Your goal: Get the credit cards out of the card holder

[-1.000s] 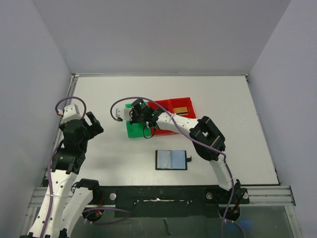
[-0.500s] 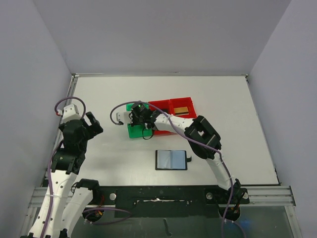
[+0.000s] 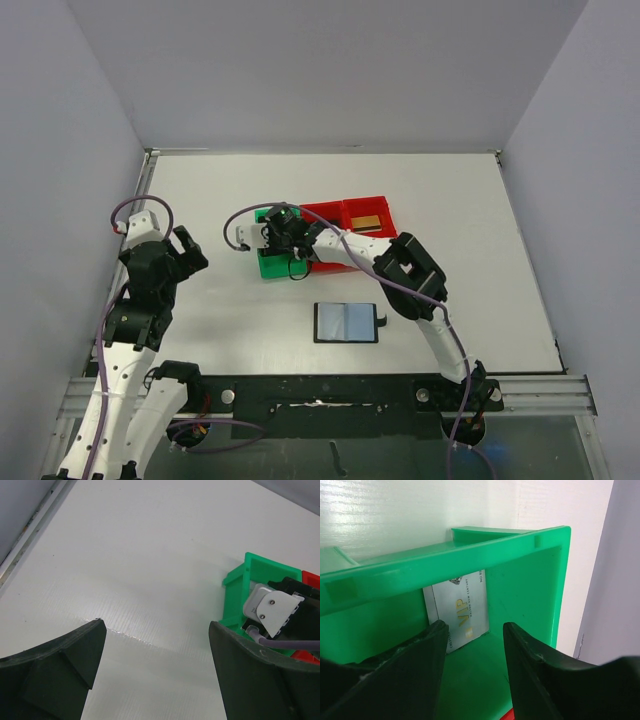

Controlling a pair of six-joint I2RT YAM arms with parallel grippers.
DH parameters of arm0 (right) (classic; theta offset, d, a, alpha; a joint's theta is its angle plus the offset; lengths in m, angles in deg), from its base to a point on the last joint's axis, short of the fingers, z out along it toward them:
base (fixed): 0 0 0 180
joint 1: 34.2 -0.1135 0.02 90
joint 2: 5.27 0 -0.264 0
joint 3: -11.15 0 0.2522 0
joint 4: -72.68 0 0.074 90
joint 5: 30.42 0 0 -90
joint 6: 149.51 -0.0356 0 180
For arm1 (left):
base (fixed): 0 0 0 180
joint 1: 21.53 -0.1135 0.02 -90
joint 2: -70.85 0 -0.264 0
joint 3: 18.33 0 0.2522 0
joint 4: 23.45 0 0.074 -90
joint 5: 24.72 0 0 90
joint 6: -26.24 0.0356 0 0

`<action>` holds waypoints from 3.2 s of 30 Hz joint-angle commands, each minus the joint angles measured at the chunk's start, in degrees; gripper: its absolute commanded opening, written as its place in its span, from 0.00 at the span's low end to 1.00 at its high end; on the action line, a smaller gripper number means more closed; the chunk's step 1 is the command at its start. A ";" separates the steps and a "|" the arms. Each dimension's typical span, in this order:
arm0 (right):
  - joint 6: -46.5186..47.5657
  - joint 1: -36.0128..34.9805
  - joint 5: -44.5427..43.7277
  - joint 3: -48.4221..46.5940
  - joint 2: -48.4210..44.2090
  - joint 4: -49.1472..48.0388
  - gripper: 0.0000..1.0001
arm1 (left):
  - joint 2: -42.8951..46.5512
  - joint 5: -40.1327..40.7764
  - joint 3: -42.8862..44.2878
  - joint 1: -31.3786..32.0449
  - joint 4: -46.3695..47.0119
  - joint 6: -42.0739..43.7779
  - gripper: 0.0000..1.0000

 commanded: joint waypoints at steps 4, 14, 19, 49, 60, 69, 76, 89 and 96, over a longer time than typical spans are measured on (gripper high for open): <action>-7.48 0.76 2.45 -1.94 -4.65 -4.85 0.50 | 0.01 -0.33 0.56 -0.55 3.19 0.13 0.85; -37.10 0.90 -11.48 21.43 -28.79 -28.20 0.63 | -1.08 -2.72 0.11 -0.63 4.09 0.69 0.85; -64.34 1.87 -20.87 34.87 -45.98 -17.83 0.71 | -4.43 -8.90 0.42 -0.57 4.70 1.83 0.85; -116.15 2.60 -0.57 71.31 -72.67 6.73 0.52 | -39.07 -23.64 -3.92 43.48 30.88 -26.78 0.64; -116.42 2.61 -0.94 71.86 -70.18 6.83 0.53 | -45.15 -28.34 -6.78 43.91 36.54 -28.01 0.48; -115.48 2.67 0.64 72.11 -66.29 3.32 0.47 | -48.28 -28.97 -5.74 44.61 37.34 -27.59 0.25; -113.88 2.67 -1.78 67.95 -66.58 9.36 0.51 | -48.51 -28.30 -5.36 44.70 35.39 -26.83 0.09; -111.76 3.42 3.27 69.83 -64.30 3.19 0.49 | -47.54 -26.61 -4.36 44.70 32.12 -26.34 0.03; -113.54 2.23 2.77 69.13 -55.97 3.62 0.46 | -48.09 -26.39 -4.36 45.10 31.41 -26.01 0.02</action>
